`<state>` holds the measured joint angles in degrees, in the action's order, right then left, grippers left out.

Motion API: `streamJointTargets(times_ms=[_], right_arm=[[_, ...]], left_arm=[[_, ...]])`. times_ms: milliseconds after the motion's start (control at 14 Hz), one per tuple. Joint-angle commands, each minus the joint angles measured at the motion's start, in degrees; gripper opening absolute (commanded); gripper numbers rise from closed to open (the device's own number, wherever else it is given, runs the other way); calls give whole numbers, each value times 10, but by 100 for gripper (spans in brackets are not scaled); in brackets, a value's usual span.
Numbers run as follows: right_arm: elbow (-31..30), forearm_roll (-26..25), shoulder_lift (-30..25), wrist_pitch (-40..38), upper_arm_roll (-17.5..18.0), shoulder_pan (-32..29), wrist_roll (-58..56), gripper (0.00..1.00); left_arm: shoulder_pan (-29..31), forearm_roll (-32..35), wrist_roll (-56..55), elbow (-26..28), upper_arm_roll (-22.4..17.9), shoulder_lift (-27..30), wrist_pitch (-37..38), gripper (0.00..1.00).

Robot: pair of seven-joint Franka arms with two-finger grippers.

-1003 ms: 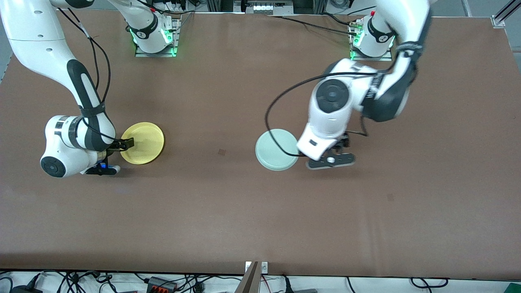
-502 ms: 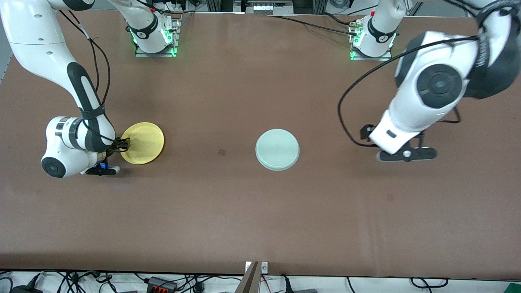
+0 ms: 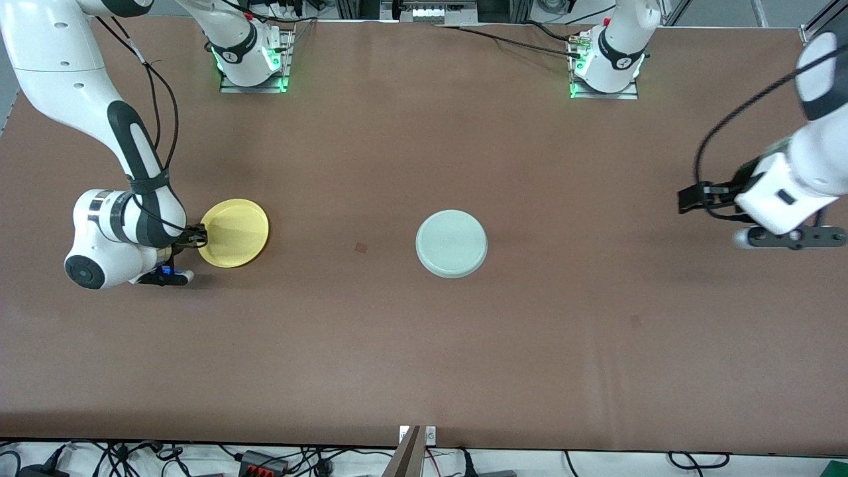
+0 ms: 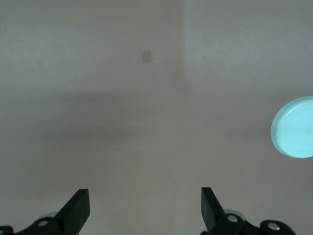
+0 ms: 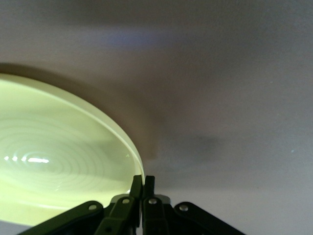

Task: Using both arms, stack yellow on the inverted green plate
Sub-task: 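Carry the yellow plate with the right gripper over the green plate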

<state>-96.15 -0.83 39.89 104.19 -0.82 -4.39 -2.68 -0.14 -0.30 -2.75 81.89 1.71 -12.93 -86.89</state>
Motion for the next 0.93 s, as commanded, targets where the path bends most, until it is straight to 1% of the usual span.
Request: streamJointTargets(times_ms=[0,72,143,287,358,430,502,645,860], right_arm=[[3,-2,-4,0,4,-6,-5,0],[14,-3,-8,-2,5,-4,-7,0],[28,-5,-16,-10,5,-2,-11,0],[67,-1,-31,-65,7,5,-7,0],[90,17,-32,-102,7,9,-1,0],[112,52,-32,-122,7,13,1,0],[127,81,-32,-125,7,21,1,0],[147,99,-32,-126,7,65,31,0],[167,118,-25,-113,7,153,150,0]], left_arm=[[30,-22,55,81,10,75,-6,100],[29,-23,62,114,10,108,-12,100],[24,-23,61,148,10,133,-38,100],[19,-22,52,188,7,181,-88,100],[13,-16,56,192,7,183,-106,100],[1,-14,56,190,6,183,-105,100],[-2,-15,56,188,2,181,-104,100],[4,-15,63,185,1,174,-102,100],[-3,-13,57,147,10,151,-94,100]])
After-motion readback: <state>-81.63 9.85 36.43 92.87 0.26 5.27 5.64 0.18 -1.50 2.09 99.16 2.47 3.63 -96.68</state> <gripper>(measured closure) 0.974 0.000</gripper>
